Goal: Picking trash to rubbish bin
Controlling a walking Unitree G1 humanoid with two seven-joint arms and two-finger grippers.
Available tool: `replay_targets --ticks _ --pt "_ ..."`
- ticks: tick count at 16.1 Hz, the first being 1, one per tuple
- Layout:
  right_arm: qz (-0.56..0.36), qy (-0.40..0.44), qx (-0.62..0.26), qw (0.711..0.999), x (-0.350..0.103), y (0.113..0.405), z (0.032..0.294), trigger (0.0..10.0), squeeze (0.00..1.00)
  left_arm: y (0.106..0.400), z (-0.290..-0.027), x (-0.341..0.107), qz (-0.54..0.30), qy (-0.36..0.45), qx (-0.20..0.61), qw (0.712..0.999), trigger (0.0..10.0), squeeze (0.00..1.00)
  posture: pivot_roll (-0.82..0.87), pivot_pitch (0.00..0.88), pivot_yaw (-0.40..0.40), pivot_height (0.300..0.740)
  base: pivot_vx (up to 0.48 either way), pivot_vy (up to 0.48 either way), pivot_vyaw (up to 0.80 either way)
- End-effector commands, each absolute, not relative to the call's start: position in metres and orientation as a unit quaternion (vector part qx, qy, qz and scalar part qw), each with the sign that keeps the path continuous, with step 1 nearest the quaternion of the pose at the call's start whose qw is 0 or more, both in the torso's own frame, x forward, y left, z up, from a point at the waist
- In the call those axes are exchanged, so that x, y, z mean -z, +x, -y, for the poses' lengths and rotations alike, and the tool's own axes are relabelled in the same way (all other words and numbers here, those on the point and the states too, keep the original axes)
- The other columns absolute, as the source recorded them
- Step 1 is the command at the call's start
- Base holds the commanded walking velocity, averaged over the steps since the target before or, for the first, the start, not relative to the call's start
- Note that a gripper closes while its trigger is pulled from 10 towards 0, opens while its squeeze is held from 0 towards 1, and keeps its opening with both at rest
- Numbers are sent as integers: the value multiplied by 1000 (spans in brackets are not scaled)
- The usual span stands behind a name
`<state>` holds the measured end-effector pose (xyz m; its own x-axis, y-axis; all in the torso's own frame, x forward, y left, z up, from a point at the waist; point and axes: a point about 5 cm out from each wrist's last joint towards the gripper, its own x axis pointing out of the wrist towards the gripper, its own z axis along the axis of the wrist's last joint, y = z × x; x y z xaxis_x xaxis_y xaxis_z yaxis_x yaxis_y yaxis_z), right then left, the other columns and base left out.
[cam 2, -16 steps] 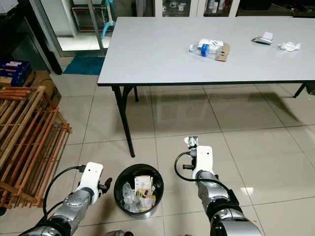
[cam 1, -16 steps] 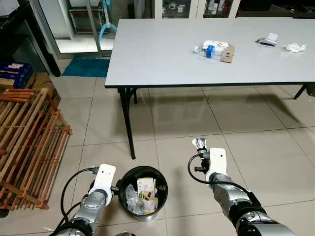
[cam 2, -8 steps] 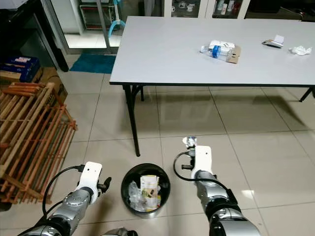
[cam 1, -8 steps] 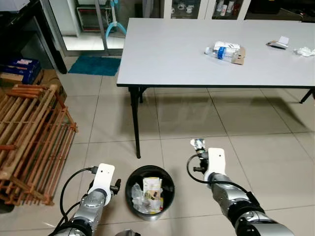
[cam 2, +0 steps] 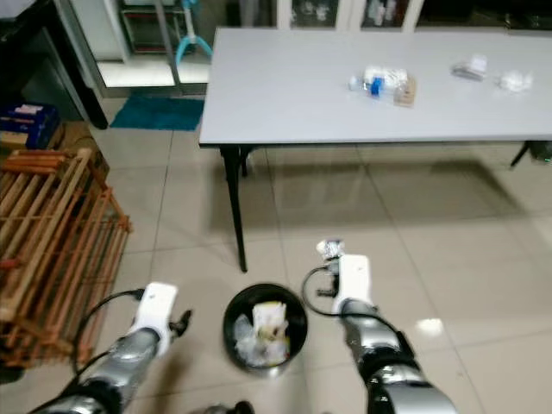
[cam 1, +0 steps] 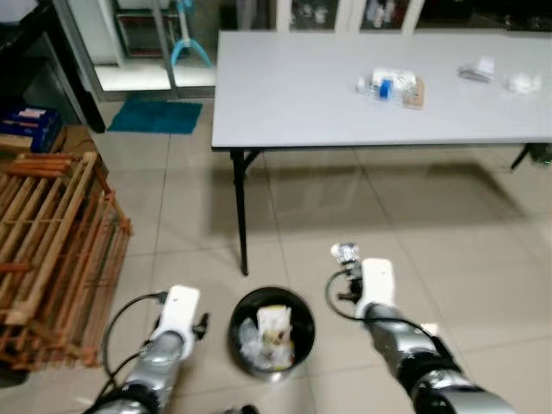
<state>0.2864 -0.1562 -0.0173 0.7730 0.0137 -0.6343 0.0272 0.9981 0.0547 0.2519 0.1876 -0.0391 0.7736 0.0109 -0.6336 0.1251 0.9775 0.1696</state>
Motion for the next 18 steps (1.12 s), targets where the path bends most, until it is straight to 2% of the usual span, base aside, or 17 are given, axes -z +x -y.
replay_targets --ticks 1,5,10,13,18 --pt "-340 28 0 940 19 285 153 10000 0 251 -193 39 -338 107 24 935 10000 0 13 50 15 740 0 0 0" --pt "-340 31 1 940 19 285 152 10000 0 253 -192 38 -337 112 28 934 10000 0 13 46 18 740 0 462 0" --pt "-340 32 0 940 18 285 151 10000 0 254 -193 37 -335 117 27 935 10000 0 14 51 19 740 0 0 0" --pt "-339 33 0 940 17 286 151 10000 0 255 -192 37 -335 120 28 934 10000 0 15 54 19 740 0 336 0" --pt "-339 30 -4 940 17 287 150 10000 0 255 -192 36 -331 126 31 935 10000 0 14 60 19 740 0 0 0"
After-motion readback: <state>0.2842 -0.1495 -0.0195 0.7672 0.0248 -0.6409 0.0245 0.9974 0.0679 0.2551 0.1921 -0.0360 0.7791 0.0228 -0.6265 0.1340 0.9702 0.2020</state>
